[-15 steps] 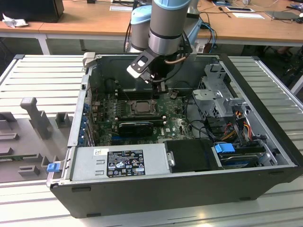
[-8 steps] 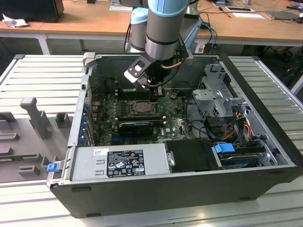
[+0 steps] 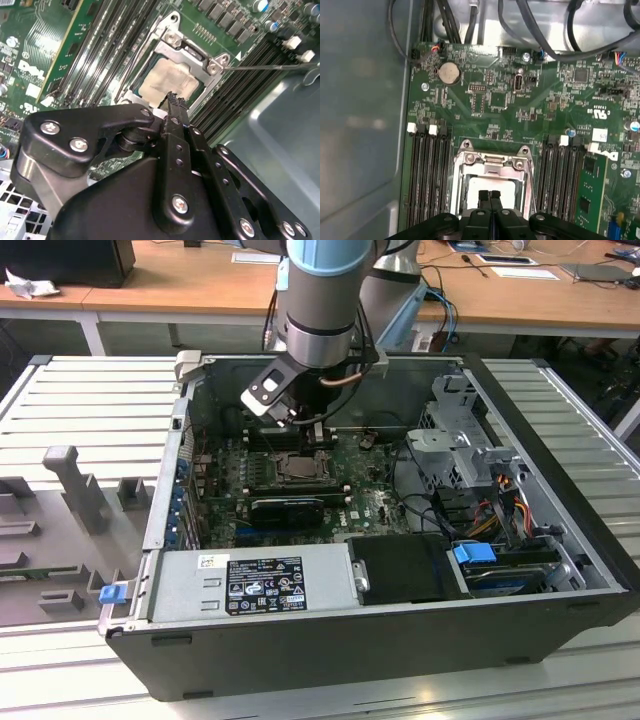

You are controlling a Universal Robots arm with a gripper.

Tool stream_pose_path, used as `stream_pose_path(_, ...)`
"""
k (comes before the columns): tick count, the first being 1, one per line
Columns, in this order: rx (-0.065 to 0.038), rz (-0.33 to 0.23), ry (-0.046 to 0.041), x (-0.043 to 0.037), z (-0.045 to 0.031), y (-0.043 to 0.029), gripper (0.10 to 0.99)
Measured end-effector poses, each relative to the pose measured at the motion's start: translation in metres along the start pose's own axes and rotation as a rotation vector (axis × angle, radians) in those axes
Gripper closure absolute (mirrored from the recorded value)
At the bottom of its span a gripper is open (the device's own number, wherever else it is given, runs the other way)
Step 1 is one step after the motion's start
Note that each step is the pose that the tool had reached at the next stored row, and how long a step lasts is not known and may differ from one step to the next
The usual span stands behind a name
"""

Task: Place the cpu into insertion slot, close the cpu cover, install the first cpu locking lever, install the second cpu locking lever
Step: 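Close the cpu cover, then install the first cpu locking lever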

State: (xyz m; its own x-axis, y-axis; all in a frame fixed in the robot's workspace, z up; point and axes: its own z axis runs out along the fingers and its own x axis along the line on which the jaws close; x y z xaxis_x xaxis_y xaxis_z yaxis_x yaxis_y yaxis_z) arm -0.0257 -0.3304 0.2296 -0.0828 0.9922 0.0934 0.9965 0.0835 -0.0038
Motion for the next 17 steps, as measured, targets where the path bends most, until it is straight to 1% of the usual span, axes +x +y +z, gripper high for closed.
stream_pose_path(4,0.0,0.0,0.0001,0.0004,0.0,-0.0046,0.98)
stream_pose_path(6,0.0,0.0,0.0,0.0004,0.0,-0.0053,0.98)
stream_pose_path(9,0.0,0.0,0.0,0.0009,-0.0046,-0.0054,0.98)
stream_pose_path(13,0.0,0.0,0.0001,0.0024,-0.0208,-0.0055,0.98)
stream_pose_path(16,0.0,0.0,0.0001,0.003,-0.0277,-0.0055,0.98)
stream_pose_path(17,0.0,0.0,0.0,0.0034,-0.0312,-0.0055,0.98)
